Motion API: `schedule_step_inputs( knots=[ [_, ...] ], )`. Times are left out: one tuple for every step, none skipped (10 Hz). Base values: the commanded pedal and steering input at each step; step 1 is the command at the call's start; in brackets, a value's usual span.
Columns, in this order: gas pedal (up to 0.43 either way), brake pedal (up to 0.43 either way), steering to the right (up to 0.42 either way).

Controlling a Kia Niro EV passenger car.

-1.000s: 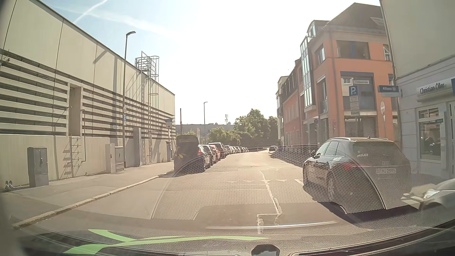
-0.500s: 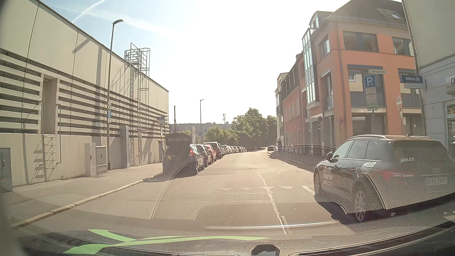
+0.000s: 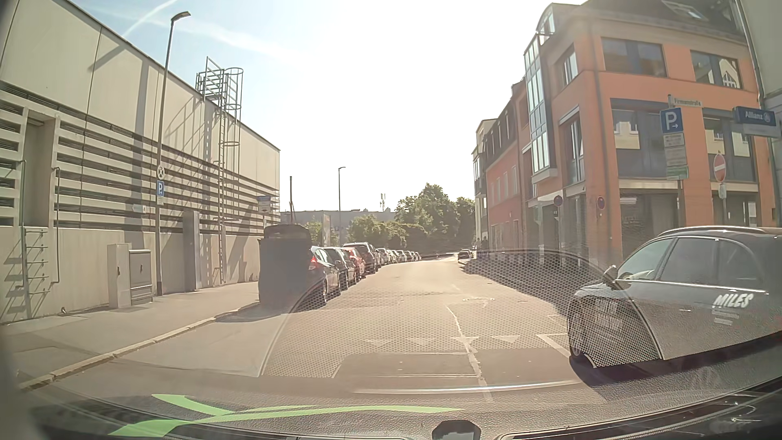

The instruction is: Follow the waypoints while adhering to traffic rules and regulations

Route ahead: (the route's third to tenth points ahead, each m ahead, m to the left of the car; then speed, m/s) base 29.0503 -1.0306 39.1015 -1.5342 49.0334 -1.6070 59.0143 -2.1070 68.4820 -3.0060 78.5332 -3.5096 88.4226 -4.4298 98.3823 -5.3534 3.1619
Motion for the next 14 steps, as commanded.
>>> schedule_step_inputs(
  knots=[
    [0.0,0.146,0.001],
    [0.0,0.146,0.0],
    [0.0,0.146,0.0],
    [0.0,0.14,0.0],
    [0.0,0.128,-0.001],
    [0.0,0.122,-0.001],
    [0.0,0.122,-0.001],
    [0.0,0.11,-0.001],
    [0.0,0.079,-0.001],
    [0.0,0.055,-0.001],
    [0.0,0.037,-0.001],
    [0.0,0.018,-0.001],
    [0.0,0.0,0.0],
    [0.0,0.0,0.0]
  ],
)
